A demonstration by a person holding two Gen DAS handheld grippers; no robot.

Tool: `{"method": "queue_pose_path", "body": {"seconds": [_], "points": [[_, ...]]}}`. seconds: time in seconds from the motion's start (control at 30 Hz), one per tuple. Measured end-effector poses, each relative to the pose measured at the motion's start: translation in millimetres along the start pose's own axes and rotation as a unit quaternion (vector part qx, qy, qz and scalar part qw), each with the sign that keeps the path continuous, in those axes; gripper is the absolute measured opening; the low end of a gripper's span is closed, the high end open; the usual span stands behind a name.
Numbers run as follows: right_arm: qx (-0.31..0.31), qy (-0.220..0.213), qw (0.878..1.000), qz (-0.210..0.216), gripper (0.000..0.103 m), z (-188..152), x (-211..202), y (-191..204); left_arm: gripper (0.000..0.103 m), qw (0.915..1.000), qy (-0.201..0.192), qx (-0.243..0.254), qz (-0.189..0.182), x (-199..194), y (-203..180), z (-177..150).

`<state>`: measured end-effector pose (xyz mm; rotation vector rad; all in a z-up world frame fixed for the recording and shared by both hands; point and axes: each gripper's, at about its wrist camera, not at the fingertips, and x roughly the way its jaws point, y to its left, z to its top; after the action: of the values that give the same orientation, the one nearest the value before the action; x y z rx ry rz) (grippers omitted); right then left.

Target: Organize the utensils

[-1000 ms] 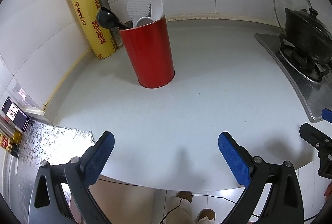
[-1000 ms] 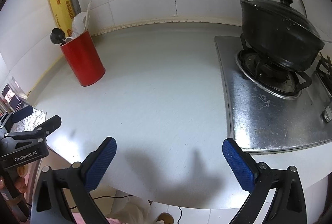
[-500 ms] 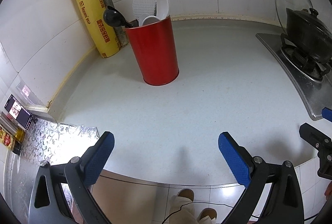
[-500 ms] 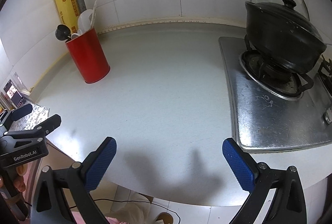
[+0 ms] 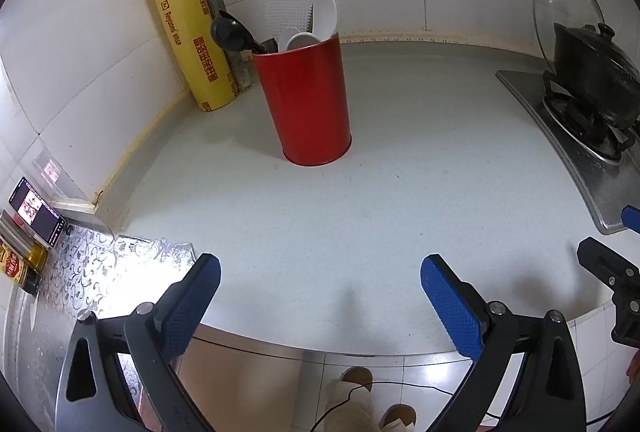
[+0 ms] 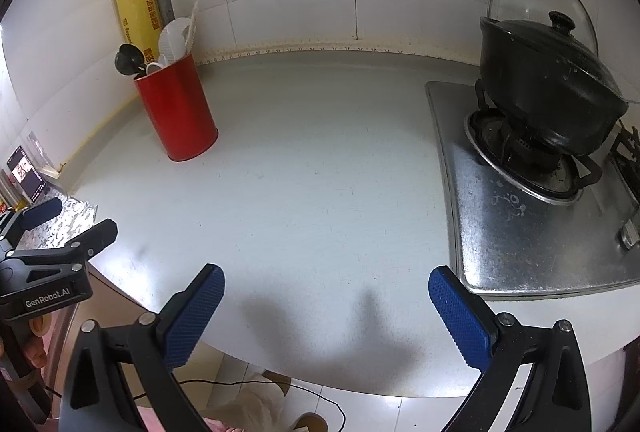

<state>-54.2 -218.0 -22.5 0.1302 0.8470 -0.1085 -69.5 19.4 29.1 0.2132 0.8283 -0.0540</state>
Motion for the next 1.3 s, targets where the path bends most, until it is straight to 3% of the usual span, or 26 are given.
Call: {"method": "queue_pose_path", "body": {"seconds": [1.3], "points": [[0.006, 0.005, 1.000, -0.004, 0.103, -3.6, 0.5, -5.1, 0.100, 0.9999, -0.015, 0.004, 0.007, -4.5, -11.1, 0.5]]}}
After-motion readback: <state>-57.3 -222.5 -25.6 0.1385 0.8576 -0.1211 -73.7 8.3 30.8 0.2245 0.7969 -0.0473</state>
